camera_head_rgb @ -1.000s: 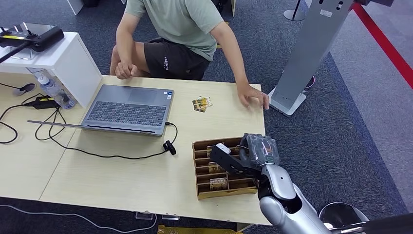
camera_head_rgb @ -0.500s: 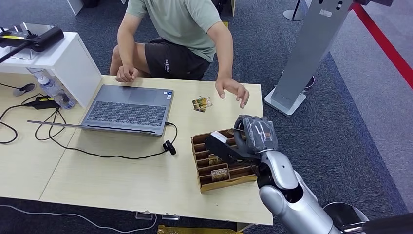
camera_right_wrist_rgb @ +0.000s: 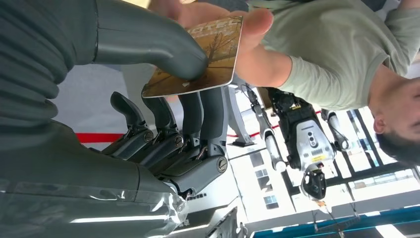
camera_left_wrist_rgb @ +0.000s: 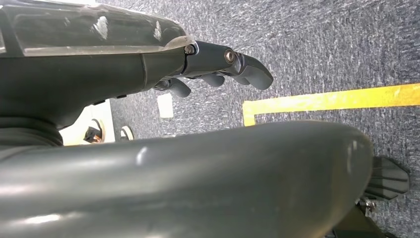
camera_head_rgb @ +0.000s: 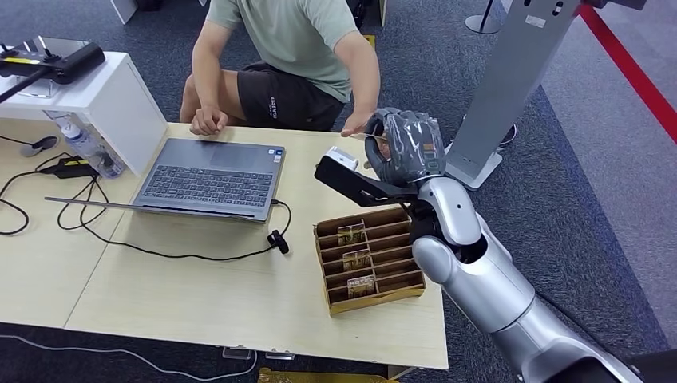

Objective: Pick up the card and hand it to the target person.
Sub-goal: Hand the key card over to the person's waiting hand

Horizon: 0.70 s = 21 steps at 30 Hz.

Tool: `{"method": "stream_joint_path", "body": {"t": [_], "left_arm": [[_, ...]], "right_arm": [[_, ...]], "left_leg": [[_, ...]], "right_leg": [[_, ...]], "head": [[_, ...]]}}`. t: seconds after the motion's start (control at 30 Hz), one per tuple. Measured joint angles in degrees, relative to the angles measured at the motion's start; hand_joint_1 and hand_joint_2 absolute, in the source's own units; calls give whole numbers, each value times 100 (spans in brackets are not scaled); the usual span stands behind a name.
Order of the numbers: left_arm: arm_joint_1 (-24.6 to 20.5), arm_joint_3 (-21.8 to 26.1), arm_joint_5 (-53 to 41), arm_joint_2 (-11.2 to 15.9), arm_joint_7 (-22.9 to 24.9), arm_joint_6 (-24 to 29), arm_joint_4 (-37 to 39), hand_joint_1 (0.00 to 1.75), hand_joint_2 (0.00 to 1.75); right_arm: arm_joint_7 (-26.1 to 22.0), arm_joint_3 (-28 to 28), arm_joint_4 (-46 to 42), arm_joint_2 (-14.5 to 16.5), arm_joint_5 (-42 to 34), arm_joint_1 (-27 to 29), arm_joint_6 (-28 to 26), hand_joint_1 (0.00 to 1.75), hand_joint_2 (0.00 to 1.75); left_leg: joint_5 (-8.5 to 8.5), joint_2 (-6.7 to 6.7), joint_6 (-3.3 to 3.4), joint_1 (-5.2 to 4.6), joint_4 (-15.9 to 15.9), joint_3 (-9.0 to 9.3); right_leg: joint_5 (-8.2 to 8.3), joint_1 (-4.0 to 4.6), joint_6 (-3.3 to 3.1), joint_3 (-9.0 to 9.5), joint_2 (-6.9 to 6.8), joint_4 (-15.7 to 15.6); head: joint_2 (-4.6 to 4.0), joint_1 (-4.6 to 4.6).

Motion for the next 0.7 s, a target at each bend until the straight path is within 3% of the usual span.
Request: {"method": "stream_joint_path", "body": {"t": [0.33, 0.47, 0.7], "left_arm": [[0, -1, 9, 0, 2, -6, 0, 0, 0], [0, -2, 12, 0, 2, -24, 0, 0, 0], [2, -2, 16, 0, -28, -61, 0, 0, 0]], "right_arm": [[-181, 216, 1021, 329, 46, -187, -254, 154, 175], [-195, 305, 1364, 404, 48, -251, -262, 0, 175], [-287, 391, 1622, 488, 7, -258, -347, 0, 175]], "left_leg": [[0, 0, 0, 0, 0, -1], [0, 0, 0, 0, 0, -1], [0, 0, 0, 0, 0, -1]], "right_leg": [[0, 0, 0, -2, 0, 0], [0, 0, 0, -3, 0, -1], [0, 0, 0, -4, 1, -1]], "head": [[0, 3], [0, -1], [0, -5]]}}
